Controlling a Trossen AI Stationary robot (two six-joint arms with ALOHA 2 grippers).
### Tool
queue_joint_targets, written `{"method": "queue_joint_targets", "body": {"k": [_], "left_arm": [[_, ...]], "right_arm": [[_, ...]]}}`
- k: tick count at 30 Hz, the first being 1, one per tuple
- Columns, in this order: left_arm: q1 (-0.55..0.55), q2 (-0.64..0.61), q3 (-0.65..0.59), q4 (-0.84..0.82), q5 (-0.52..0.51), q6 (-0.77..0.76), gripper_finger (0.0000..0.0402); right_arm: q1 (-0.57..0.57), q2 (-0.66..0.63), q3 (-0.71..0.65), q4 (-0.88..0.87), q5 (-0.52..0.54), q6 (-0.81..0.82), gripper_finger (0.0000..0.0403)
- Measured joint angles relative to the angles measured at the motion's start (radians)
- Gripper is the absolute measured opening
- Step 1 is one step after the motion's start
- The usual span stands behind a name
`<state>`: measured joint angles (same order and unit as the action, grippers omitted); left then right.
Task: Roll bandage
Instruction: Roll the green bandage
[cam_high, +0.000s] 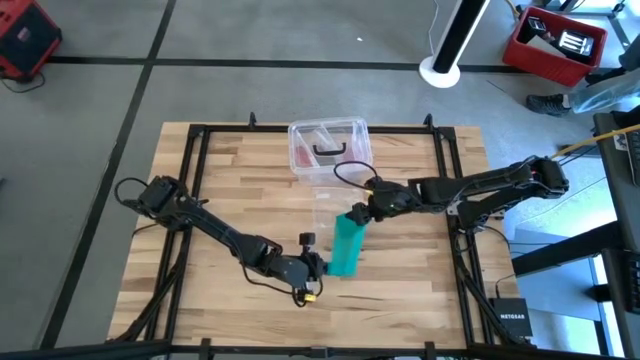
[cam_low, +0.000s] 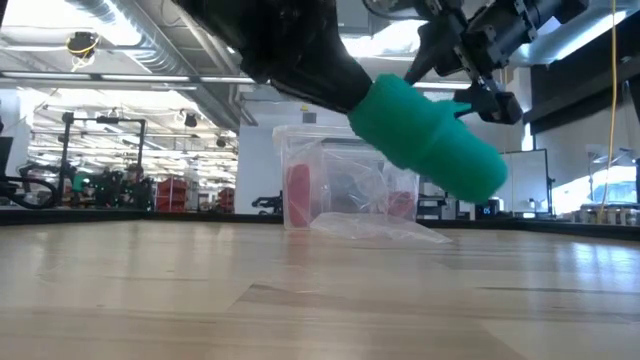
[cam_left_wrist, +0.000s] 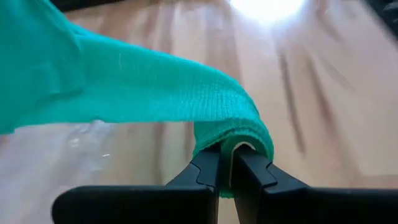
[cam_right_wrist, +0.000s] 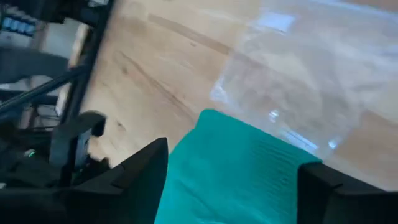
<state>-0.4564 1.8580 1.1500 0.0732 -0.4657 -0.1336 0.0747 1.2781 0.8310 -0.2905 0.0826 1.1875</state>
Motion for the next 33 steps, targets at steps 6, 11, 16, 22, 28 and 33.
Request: {"method": "queue_joint_targets", "body": {"k": [6,11,16,22,28,33], "left_arm": [[0.0,0.005,0.0,0.015,0.053,-0.069,0.0015],[0.0,0.005,0.0,0.039,0.052,-0.069,0.0015],[0.0,0.005,0.0,0.041,0.052,-0.069,0.0015],[0.008,0.005,0.0,0.05,0.052,-0.069,0.0015],[0.013,-0.008,0.0,0.133,0.054,-0.044,0.0015],[0.013,-0.095,0.014,0.166,0.08,-0.042,0.0015]], "right_arm": [[-0.023,0.001,0.0,0.145,-0.164,0.23,0.0257],[-0.018,0.001,0.001,0.104,-0.135,0.048,0.0257],[-0.025,0.0,0.001,-0.112,-0.256,0.053,0.0257],[-0.023,-0.059,0.045,-0.159,-0.212,0.004,0.0257],[-0.022,-0.125,0.168,-0.183,-0.144,-0.289,0.0257],[-0.024,-0.175,0.203,-0.186,-0.071,-0.71,0.0257]]}}
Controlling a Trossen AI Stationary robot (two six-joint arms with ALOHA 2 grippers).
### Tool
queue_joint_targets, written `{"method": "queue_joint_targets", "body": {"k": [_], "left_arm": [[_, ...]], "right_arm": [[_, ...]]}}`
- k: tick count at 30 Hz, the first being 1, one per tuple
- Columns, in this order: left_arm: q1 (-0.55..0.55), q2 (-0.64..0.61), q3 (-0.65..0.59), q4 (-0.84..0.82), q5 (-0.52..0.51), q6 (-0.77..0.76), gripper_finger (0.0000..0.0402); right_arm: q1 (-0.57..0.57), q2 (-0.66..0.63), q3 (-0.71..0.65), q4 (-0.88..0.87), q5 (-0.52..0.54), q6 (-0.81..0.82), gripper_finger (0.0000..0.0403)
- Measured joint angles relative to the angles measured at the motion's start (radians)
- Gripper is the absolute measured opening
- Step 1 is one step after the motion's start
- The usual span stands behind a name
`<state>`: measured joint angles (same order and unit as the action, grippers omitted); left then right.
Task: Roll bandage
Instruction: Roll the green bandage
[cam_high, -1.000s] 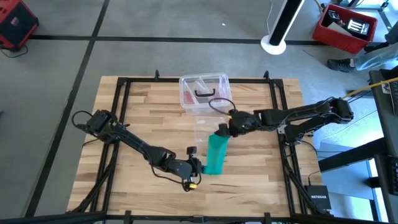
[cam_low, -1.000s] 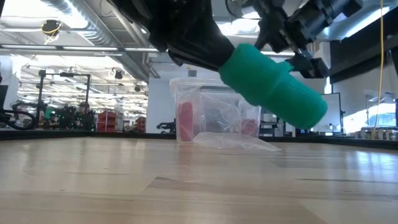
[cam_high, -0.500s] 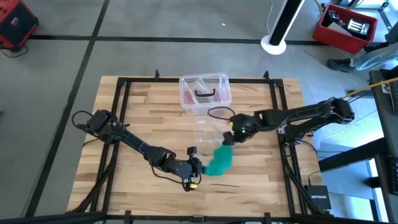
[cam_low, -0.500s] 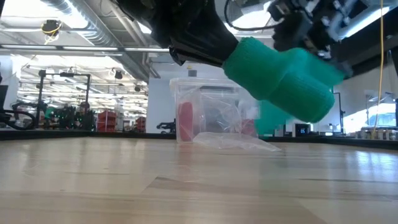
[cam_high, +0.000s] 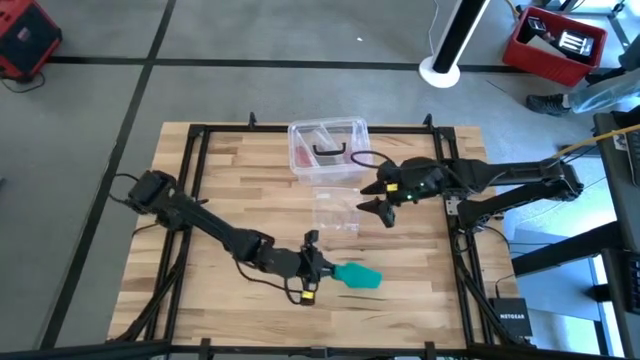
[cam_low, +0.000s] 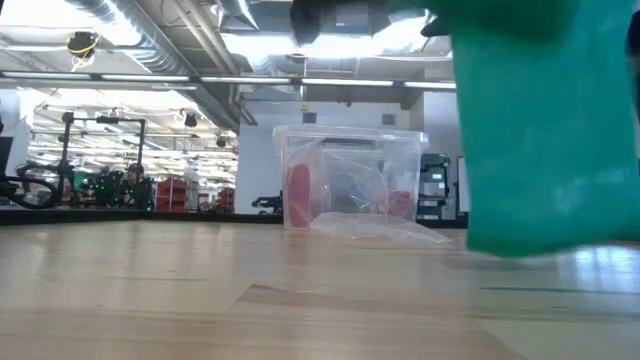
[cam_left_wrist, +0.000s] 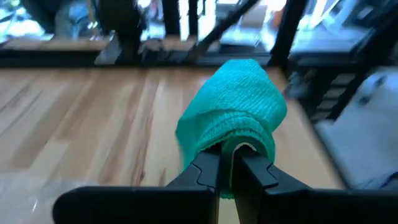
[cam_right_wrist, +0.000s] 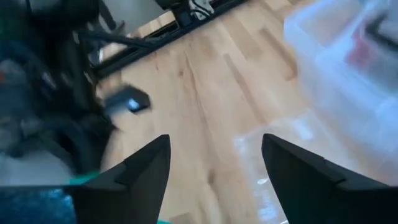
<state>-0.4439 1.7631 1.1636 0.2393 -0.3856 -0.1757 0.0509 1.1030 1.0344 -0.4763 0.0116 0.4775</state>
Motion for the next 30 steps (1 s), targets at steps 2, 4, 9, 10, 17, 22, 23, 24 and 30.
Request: {"method": "queue_joint_targets", "body": {"k": [2,4,9,10,17,22,23,24,30], "left_arm": [[0.007,-0.038,0.001,-0.014,0.035,-0.004,0.0015],[0.018,-0.071,0.001,-0.049,0.073,-0.029,0.0015],[0.05,-0.138,0.0,-0.113,0.203,-0.079,0.0015],[0.059,-0.15,0.0,-0.121,0.247,-0.085,0.0015],[0.163,-0.226,0.0,-0.308,0.705,-0.182,0.0015],[0.249,-0.217,-0.001,-0.369,0.846,-0.29,0.0015],[0.266,-0.213,-0.001,-0.363,0.847,-0.304,0.0015],[0.278,-0.211,-0.001,-0.363,0.844,-0.317,0.0015],[0.339,-0.218,-0.001,-0.294,0.674,-0.371,0.0015]], "right_arm": [[0.001,-0.006,0.0,0.0,0.0,-0.051,0.0257],[0.001,-0.008,0.0,0.006,-0.003,-0.04,0.0257],[-0.033,-0.014,0.0,0.004,-0.102,-0.06,0.0257],[-0.04,-0.029,0.0,-0.015,-0.101,-0.071,0.0257],[-0.03,-0.195,0.001,-0.286,-0.065,-0.205,0.0257],[0.072,-0.298,-0.125,-0.285,0.047,-0.164,0.0257],[0.101,-0.315,-0.166,-0.231,0.049,-0.145,0.0257],[0.13,-0.329,-0.208,-0.167,0.052,-0.137,0.0257],[0.348,-0.311,-0.451,0.27,0.243,-0.123,0.0257]]}}
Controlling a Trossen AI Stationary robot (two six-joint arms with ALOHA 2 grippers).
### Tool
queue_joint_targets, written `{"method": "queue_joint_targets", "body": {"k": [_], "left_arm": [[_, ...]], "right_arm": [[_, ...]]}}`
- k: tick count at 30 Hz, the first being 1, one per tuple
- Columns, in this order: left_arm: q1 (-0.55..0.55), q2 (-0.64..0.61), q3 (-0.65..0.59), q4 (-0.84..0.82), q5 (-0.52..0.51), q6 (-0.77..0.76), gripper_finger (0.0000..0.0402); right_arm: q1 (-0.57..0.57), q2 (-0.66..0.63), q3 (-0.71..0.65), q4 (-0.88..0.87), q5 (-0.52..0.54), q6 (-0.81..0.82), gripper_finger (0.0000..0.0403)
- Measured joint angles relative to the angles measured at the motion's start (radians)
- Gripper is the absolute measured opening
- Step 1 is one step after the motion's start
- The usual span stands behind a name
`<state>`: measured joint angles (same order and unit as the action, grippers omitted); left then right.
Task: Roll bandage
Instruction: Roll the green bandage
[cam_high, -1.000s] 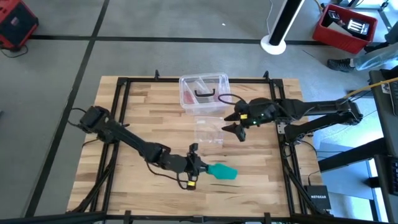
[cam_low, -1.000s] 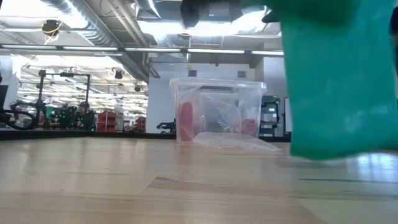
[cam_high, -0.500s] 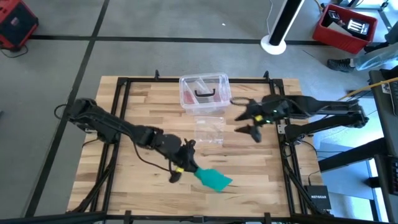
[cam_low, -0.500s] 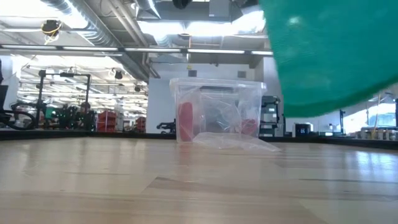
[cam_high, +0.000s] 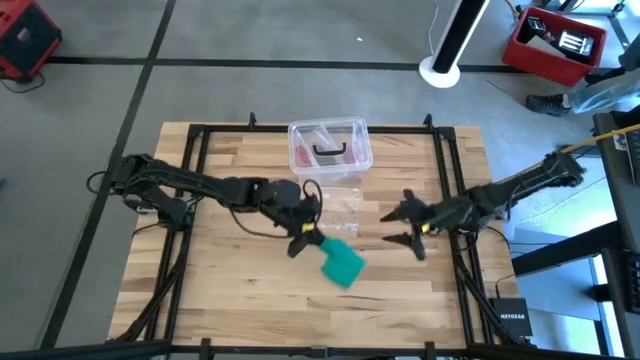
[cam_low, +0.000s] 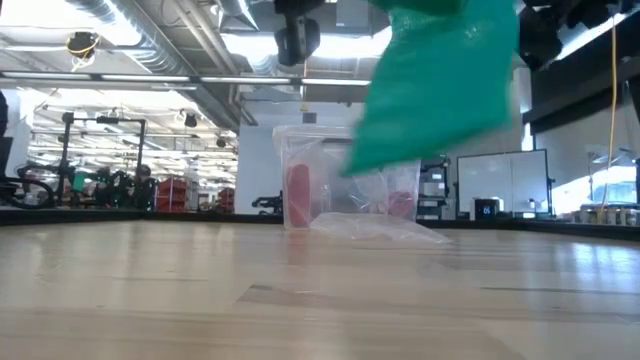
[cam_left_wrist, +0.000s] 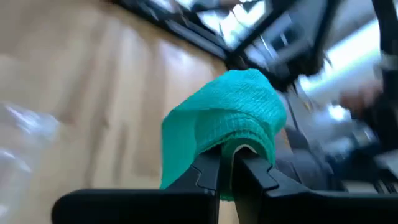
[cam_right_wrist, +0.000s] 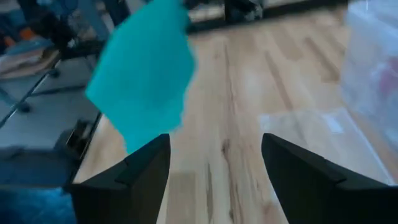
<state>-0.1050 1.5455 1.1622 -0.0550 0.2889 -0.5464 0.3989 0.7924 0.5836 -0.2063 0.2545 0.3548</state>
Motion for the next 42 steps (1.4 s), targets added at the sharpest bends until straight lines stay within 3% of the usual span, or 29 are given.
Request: {"method": "queue_joint_targets", "body": {"k": [3,5,9,13,17,21,26,32,39,42], "left_arm": [[0.022,-0.001,0.0,0.027,-0.065,-0.026,0.0015],[0.031,-0.001,0.0,0.016,-0.105,-0.028,0.0015],[0.043,-0.001,0.0,0.005,-0.143,-0.012,0.0015],[0.047,-0.001,0.0,0.006,-0.159,-0.004,0.0015],[0.047,-0.001,0.0,0.006,-0.163,-0.004,0.0015],[0.047,-0.001,0.0,0.006,-0.172,-0.005,0.0015],[0.045,-0.001,0.0,0.005,-0.172,-0.007,0.0015],[0.021,-0.001,0.0,-0.008,-0.12,-0.007,0.0015],[-0.045,0.001,0.0,-0.017,-0.07,0.005,0.0015],[-0.086,0.001,0.0,0.003,-0.067,0.037,0.0015]], "right_arm": [[0.069,0.042,-0.069,0.098,0.15,0.012,0.0257],[0.082,0.073,-0.086,0.094,0.189,0.07,0.0257],[0.061,0.095,-0.08,0.016,0.111,0.113,0.0257],[0.06,0.102,-0.079,0.016,0.134,0.111,0.0257],[0.06,0.147,-0.079,0.087,0.216,0.07,0.0257],[0.06,0.22,-0.078,0.231,0.188,0.004,0.0245],[0.059,0.295,-0.078,0.314,0.288,-0.088,0.0183],[0.06,0.272,-0.032,0.361,0.347,-0.308,0.0021],[0.059,0.266,0.113,0.315,0.47,-0.588,0.0006],[0.06,0.266,0.15,0.309,0.529,-0.629,0.001]]}}
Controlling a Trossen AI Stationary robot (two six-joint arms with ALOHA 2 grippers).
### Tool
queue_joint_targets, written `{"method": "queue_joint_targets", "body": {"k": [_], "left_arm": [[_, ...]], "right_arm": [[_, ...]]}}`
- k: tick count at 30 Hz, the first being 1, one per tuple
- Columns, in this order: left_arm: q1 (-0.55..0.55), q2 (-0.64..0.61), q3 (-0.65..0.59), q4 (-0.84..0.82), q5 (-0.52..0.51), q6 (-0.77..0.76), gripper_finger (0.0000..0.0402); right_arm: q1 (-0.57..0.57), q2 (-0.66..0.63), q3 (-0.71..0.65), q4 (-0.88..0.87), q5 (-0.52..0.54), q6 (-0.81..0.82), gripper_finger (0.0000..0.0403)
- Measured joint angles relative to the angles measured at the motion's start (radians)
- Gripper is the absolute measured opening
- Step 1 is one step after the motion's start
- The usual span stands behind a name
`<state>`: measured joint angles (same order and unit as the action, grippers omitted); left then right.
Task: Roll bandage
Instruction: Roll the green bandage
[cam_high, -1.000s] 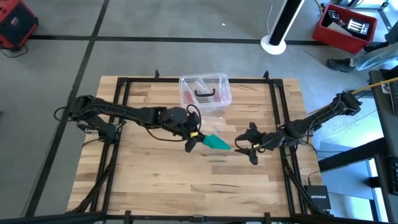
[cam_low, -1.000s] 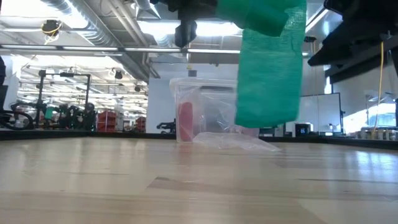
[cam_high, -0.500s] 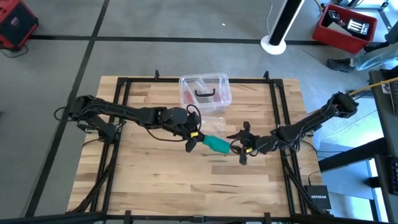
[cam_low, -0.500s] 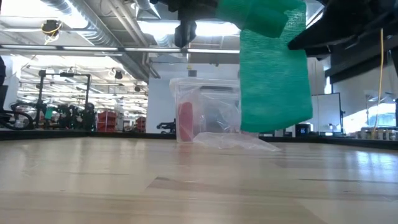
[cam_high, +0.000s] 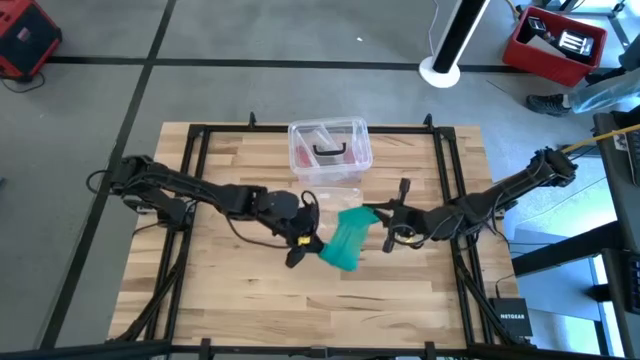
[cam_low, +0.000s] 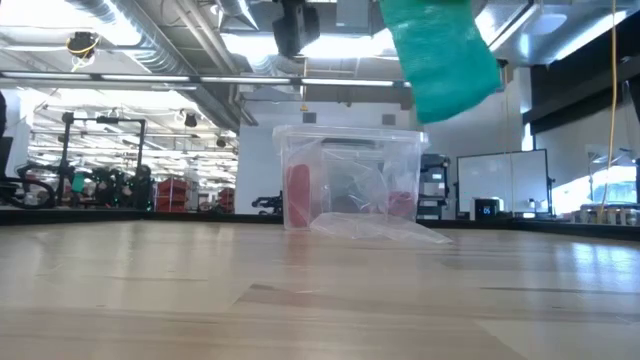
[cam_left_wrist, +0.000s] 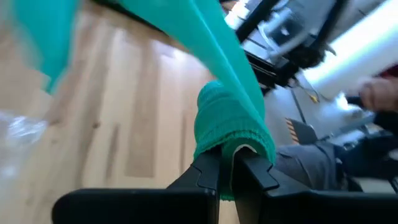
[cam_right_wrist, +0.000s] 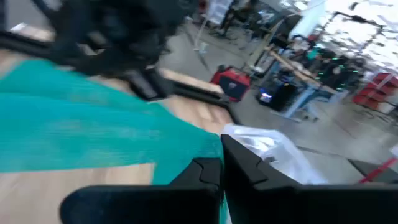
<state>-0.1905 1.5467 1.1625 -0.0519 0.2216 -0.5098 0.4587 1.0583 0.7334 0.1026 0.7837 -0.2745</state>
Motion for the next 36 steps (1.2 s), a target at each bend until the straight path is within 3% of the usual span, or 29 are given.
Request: {"method": "queue_joint_targets", "body": {"k": [4,9,16,23,26,30,36], "left_arm": [[-0.053,0.0,0.0,0.074,0.022,0.087,0.0015],[-0.105,-0.015,0.0,0.208,0.005,0.21,0.0015],[-0.118,-0.083,0.0,0.318,-0.215,0.341,0.0015],[-0.085,-0.103,0.0,0.434,-0.334,0.386,0.0015],[-0.068,-0.103,0.0,0.396,-0.336,0.37,0.0015],[-0.063,-0.103,0.0,0.378,-0.344,0.356,0.0015],[-0.065,-0.103,0.0,0.377,-0.363,0.365,0.0015]], "right_arm": [[0.0,0.0,0.008,-0.025,0.01,-0.01,0.0005],[0.011,0.006,0.008,-0.117,-0.019,0.115,0.0007],[0.044,0.035,0.008,-0.077,-0.123,0.171,0.0008],[0.045,0.088,0.008,0.02,-0.141,0.334,0.0021],[0.031,0.092,0.007,0.057,-0.146,0.377,0.0049],[0.031,0.074,0.008,0.059,-0.141,0.381,0.0118],[0.032,0.015,0.112,-0.157,-0.177,0.386,0.0218]]}}
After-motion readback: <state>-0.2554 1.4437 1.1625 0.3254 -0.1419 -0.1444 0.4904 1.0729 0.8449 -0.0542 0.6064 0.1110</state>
